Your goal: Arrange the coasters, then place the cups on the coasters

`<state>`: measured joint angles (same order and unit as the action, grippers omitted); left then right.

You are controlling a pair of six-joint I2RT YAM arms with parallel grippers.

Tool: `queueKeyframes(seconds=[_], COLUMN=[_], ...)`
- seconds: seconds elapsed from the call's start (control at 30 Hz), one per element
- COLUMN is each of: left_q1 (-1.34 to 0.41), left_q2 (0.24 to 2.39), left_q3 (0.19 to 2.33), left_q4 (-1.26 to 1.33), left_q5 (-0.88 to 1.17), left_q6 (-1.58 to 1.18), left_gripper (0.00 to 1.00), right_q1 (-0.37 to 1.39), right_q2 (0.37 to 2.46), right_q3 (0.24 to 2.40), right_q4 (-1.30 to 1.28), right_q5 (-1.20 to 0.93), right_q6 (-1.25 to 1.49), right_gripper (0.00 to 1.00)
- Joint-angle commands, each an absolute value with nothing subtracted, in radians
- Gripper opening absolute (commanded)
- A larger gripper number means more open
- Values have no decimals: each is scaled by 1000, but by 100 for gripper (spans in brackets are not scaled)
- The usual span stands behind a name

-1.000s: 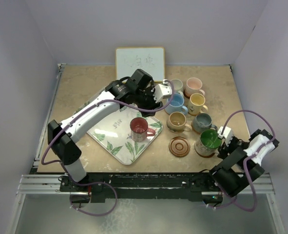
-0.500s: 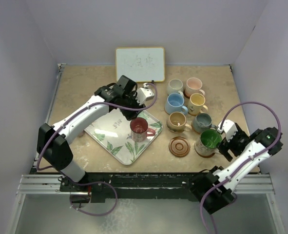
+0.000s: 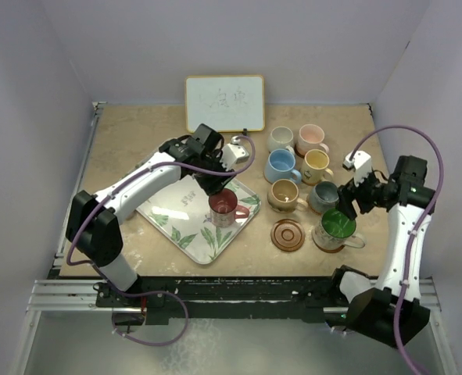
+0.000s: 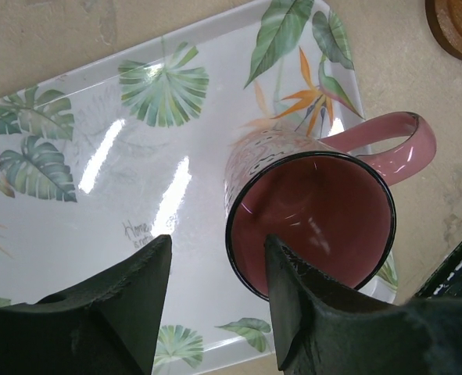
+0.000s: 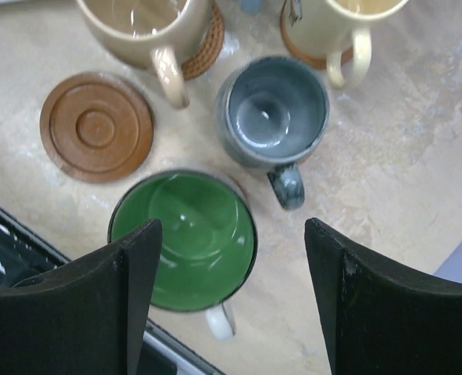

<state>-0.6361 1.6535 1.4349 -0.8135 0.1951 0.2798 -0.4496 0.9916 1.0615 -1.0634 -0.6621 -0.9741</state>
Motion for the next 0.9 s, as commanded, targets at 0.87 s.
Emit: queueKeyframes(seconds=[0.87], left_q1=[-649], left_q2=[1686], left_q3=[1372], left_q4=[-738], left_q5=[316], left_q6=[323], left_gripper=[11], right_q1=[-143], right_q2=[1056], right_q3=[1065], right_q4=[-608], right_q5=[-507], right_q6=[-421], right_gripper=[69])
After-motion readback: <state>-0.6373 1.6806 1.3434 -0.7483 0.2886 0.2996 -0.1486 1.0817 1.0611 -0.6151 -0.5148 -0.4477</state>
